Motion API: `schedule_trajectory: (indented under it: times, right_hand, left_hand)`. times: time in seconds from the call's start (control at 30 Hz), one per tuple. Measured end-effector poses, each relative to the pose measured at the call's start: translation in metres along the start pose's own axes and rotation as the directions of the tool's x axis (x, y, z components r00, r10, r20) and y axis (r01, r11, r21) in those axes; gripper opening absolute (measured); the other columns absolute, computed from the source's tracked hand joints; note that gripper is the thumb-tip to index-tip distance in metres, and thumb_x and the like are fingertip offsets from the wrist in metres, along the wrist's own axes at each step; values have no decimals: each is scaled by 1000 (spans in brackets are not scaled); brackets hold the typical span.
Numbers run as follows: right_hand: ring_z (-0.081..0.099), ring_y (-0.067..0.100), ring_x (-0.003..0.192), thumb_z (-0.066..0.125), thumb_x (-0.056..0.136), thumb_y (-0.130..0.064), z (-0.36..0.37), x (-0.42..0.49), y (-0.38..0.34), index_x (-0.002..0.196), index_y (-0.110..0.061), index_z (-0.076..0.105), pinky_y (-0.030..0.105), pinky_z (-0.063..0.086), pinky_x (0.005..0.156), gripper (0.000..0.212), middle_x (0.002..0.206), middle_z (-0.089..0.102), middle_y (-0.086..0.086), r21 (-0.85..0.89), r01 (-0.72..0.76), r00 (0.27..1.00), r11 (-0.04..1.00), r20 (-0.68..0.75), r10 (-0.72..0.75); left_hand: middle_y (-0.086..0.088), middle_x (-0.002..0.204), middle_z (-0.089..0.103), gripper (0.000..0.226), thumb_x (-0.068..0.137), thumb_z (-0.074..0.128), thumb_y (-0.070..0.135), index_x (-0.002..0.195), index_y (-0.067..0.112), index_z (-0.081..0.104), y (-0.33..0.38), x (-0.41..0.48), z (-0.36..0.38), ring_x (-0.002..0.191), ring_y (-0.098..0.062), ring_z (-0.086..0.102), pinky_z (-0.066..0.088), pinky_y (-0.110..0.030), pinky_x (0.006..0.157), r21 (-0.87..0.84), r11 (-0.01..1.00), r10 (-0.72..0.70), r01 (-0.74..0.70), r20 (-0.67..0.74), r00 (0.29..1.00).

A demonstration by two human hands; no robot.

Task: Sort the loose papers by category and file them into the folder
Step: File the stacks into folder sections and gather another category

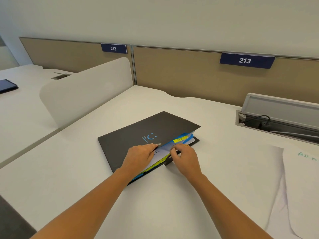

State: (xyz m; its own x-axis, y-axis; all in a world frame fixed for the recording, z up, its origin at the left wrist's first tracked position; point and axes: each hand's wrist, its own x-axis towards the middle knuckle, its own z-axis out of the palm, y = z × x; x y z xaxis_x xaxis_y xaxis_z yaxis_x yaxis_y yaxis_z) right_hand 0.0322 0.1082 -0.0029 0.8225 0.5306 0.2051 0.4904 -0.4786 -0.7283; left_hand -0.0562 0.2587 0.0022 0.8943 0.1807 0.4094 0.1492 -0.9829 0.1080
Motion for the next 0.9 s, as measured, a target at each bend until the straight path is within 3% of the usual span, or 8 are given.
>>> schedule_trajectory:
  times: [0.13, 0.23, 0.4, 0.5, 0.6, 0.7, 0.77, 0.9]
  right_hand:
    - [39, 18, 59, 40, 71, -32, -2, -4, 6, 66, 4, 61, 32, 35, 56, 42, 59, 52, 14, 110, -117, 993, 987, 39, 113]
    - [33, 14, 58, 44, 66, -31, -4, -5, 12, 65, 7, 59, 28, 29, 56, 41, 63, 48, 26, 132, -205, 977, 970, 85, 195]
    - [41, 15, 60, 57, 80, -19, -10, 5, 16, 78, 9, 66, 24, 33, 56, 29, 69, 58, 22, 116, -294, 948, 949, 165, 273]
    - [51, 13, 62, 62, 84, -21, -14, 14, 14, 83, 1, 71, 21, 38, 56, 24, 76, 66, 12, 29, -261, 948, 965, 196, 251]
    - [62, 19, 83, 63, 84, -13, -18, 22, 13, 90, -7, 70, 22, 42, 67, 11, 96, 69, 8, -150, -197, 955, 969, 194, 224]
    - [58, 25, 102, 53, 80, 7, -21, 24, 10, 106, -6, 64, 23, 39, 71, 30, 110, 61, 9, -276, -130, 966, 952, 180, 184]
    - [52, 24, 108, 47, 78, 15, -18, 24, 7, 111, -3, 59, 20, 30, 71, 40, 112, 57, 10, -296, -49, 985, 954, 143, 95]
    - [50, 21, 102, 42, 81, 13, -9, 26, 1, 112, -4, 59, 14, 26, 68, 39, 112, 56, 9, -200, -10, 998, 980, 64, 23]
  left_hand:
    - [12, 58, 69, 15, 67, 62, 24, 76, 24, 74, 2, -3, 9, 38, -7, 59, 42, -14, 30, 17, 1000, 11, -12, 72, 997]
    - [12, 49, 64, 18, 67, 61, 25, 77, 26, 76, 4, -4, 10, 33, -5, 53, 36, -12, 31, 45, 999, -27, 22, 102, 994]
    - [-14, 85, 71, 32, 98, 42, 17, 126, 14, 57, 5, 3, 0, 61, -24, 56, 41, -25, 55, -233, 941, -235, 247, 77, 969]
    - [-13, 84, 70, 32, 98, 40, 18, 124, 12, 58, 6, 10, -9, 61, -23, 59, 43, -23, 52, -337, 898, -289, 283, 34, 957]
    - [-7, 75, 66, 30, 98, 42, 17, 119, 7, 61, 9, 16, -12, 52, -11, 52, 41, -15, 44, -426, 835, -367, 348, 39, 929]
    - [-6, 76, 65, 30, 98, 42, 17, 116, 5, 62, 12, 21, -14, 52, -9, 54, 39, -9, 40, -485, 784, -412, 386, 57, 909]
    - [-11, 88, 69, 30, 98, 42, 19, 116, 6, 61, 14, 23, -15, 57, -15, 59, 40, -9, 39, -495, 768, -431, 405, 68, 900]
    - [-8, 77, 63, 30, 98, 43, 18, 117, 4, 61, 19, 28, -18, 47, -8, 47, 36, -9, 36, -506, 746, -468, 433, 64, 881]
